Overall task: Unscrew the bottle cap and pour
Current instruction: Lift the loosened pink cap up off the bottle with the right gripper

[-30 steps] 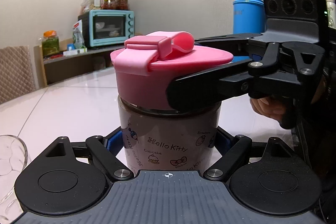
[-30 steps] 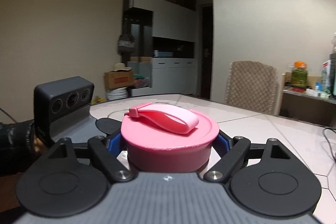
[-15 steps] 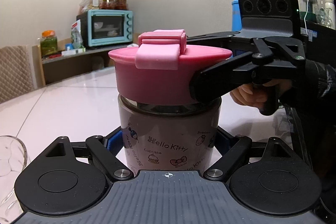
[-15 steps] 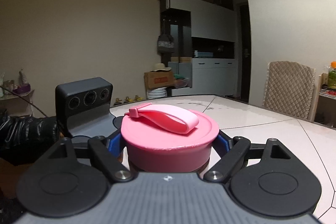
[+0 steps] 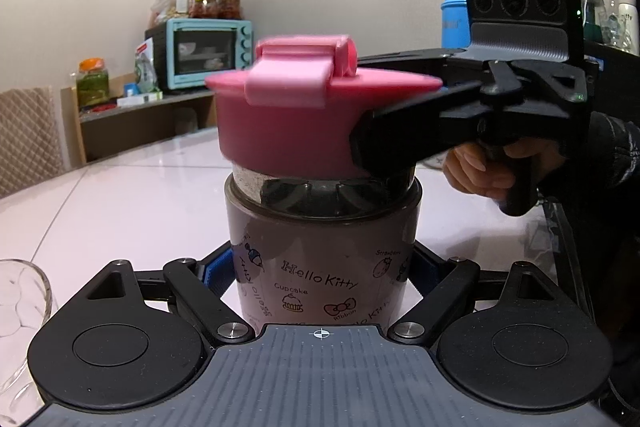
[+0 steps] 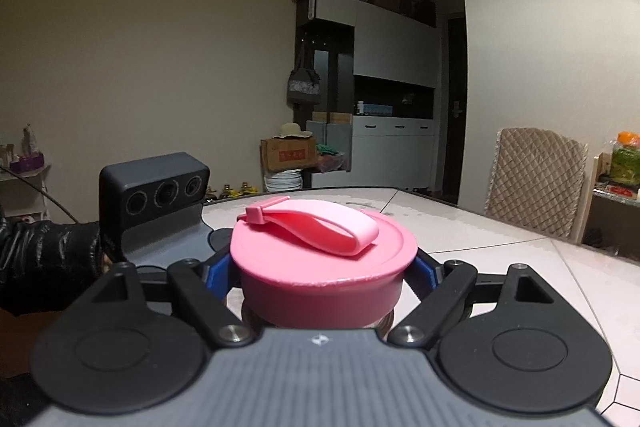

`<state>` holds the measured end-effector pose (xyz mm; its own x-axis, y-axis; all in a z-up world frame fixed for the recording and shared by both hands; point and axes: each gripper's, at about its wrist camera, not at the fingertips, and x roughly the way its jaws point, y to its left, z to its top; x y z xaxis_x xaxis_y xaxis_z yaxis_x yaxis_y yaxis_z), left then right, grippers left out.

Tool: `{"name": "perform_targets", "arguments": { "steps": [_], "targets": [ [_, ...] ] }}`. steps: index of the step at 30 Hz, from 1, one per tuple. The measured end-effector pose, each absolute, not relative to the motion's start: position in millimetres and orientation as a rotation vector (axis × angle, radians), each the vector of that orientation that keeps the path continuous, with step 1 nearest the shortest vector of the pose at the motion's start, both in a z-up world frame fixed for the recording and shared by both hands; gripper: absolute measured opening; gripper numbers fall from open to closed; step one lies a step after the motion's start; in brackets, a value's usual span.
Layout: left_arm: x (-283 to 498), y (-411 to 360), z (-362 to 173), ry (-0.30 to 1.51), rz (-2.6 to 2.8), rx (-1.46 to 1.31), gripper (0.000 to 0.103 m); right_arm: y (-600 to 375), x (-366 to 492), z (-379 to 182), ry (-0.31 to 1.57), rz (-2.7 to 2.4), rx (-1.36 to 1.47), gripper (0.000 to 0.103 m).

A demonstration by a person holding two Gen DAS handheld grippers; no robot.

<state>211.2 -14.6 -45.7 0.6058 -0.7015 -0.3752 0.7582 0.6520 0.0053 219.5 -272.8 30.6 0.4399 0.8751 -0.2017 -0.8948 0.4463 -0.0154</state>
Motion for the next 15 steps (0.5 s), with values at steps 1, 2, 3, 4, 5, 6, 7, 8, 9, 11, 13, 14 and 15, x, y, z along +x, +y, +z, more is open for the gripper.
{"name": "perform_targets", "arguments": {
  "steps": [1,2,3,4,5,6,7,8,9,11,13,14,15],
  "targets": [
    [211.5,-14.9,-45.6,0.358,-0.849,0.171,0.09,-273.3,219.4,32.5,0.169,1.097,-0.117,0.085],
    [211.7,-15.1,-45.5,0.358,-0.849,0.171,0.09,-273.4,219.1,33.9,0.166,1.092,-0.115,0.085],
    [211.8,-15.3,-45.4,0.358,-0.849,0.171,0.09,-273.1,218.5,36.1,0.161,1.082,-0.116,0.085],
    [211.9,-15.4,-45.4,0.358,-0.849,0.171,0.09,-272.4,218.1,37.7,0.159,1.075,-0.121,0.085],
    [212.1,-15.5,-45.5,0.358,-0.848,0.171,0.09,-271.9,217.9,38.2,0.159,1.072,-0.121,0.085],
    [212.5,-14.9,-45.5,0.358,-0.848,0.171,0.09,-271.4,217.8,39.5,0.157,1.067,-0.121,0.085],
    [212.8,-14.3,-45.7,0.358,-0.848,0.17,0.09,-270.9,217.7,40.3,0.156,1.063,-0.118,0.085],
    [213.0,-14.3,-45.7,0.358,-0.848,0.17,0.09,-270.4,217.7,41.2,0.154,1.059,-0.115,0.085],
    [213.3,-14.3,-45.7,0.358,-0.848,0.171,0.09,-270.2,217.8,42.0,0.151,1.053,-0.11,0.085],
    [214.2,-13.4,-45.7,0.358,-0.848,0.17,0.09,-268.9,218.0,43.0,0.148,1.04,-0.107,0.085],
    [215.3,-13.0,-45.9,0.358,-0.848,0.17,0.09,-268.3,218.3,44.1,0.147,1.019,-0.105,0.085],
    [215.7,-13.1,-46.0,0.358,-0.848,0.171,0.09,-269.3,217.7,43.6,0.146,1.014,-0.103,0.085],
    [216.1,-13.2,-46.1,0.358,-0.848,0.171,0.09,-269.8,217.7,44.2,0.145,1.001,-0.096,0.085]
  ]
}}
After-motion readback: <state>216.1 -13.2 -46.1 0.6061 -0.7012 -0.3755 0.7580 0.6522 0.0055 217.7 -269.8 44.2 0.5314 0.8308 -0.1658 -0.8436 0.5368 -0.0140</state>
